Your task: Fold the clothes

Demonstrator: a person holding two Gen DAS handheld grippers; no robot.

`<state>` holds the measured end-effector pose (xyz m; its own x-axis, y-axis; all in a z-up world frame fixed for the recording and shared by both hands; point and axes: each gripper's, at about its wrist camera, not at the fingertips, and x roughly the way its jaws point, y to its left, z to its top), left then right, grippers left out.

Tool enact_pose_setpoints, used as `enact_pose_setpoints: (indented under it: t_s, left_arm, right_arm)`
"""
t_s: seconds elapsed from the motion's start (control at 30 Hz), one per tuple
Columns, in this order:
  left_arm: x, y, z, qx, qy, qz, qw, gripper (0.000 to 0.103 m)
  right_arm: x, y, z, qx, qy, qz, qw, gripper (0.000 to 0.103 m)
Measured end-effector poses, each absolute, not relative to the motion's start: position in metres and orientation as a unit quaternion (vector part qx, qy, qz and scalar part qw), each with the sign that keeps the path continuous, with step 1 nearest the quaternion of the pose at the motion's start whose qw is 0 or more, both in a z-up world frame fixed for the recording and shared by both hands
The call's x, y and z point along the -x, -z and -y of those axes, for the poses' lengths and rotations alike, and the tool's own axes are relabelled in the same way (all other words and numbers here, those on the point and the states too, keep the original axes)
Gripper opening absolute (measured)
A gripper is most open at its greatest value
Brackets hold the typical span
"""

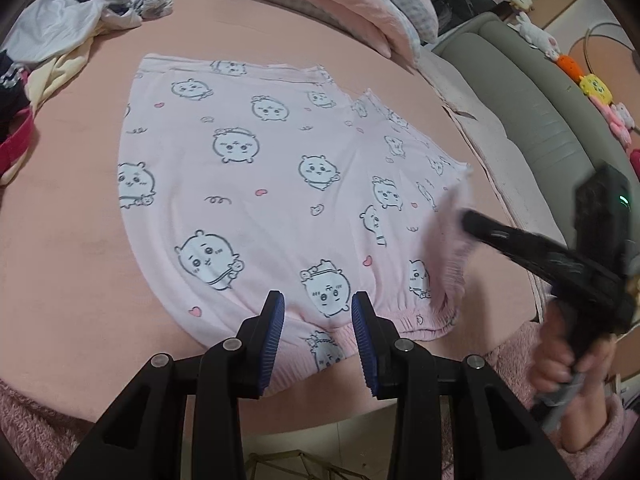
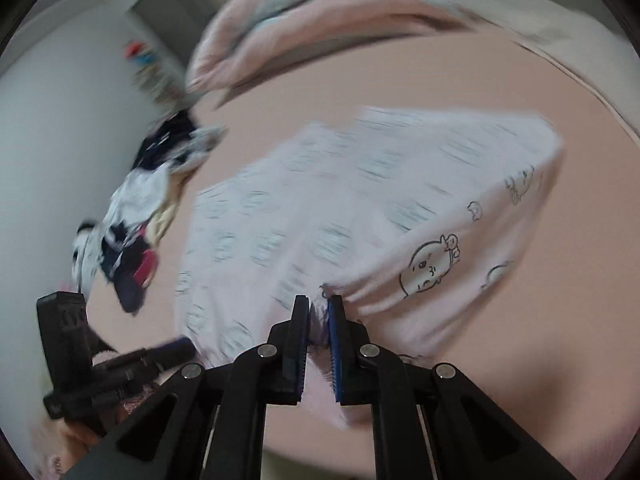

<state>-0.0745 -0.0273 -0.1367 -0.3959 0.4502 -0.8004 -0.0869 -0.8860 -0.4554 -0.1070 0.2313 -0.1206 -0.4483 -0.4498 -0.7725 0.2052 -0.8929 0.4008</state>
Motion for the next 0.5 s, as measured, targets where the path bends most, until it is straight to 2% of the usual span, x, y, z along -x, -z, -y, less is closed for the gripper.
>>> enact_pose_setpoints:
  t_s: [0.03,0.17,0.2,0.27,0.37,0.43,0.5]
  left_arm:
    - [0.076,0.137,0.026,0.526,-0.814,0.176,0.17,0.032]
    - [0.081,0.138,0.021,0.533,-0.803,0.185,0.192,0.032]
    - [0.082,0.138,0.018,0.534,-0.8,0.187,0.199,0.032]
    - [0.089,0.132,0.005,0.526,-0.798,0.184,0.228,0.032]
    - [0.098,0.123,-0.025,0.513,-0.797,0.157,0.278,0.032]
    - [0.106,0.122,-0.044,0.514,-0.8,0.128,0.281,0.032]
    - [0.119,0.129,-0.063,0.527,-0.798,0.098,0.276,0.032]
  right_arm:
    - [0.114,0.134,-0.213,-0.499,0.839,0.099,0.194,0.008]
    - [0.121,0.184,-0.203,-0.568,0.786,0.111,0.216,0.013]
    - [0.119,0.18,-0.211,-0.565,0.783,0.131,0.223,0.016]
    - [0.11,0.164,-0.236,-0.549,0.778,0.19,0.238,0.033]
    - [0.088,0.143,-0.288,-0.483,0.79,0.297,0.231,0.043]
    - [0.082,0.149,-0.319,-0.467,0.793,0.339,0.195,0.044]
    - [0.08,0.169,-0.33,-0.488,0.788,0.339,0.163,0.044]
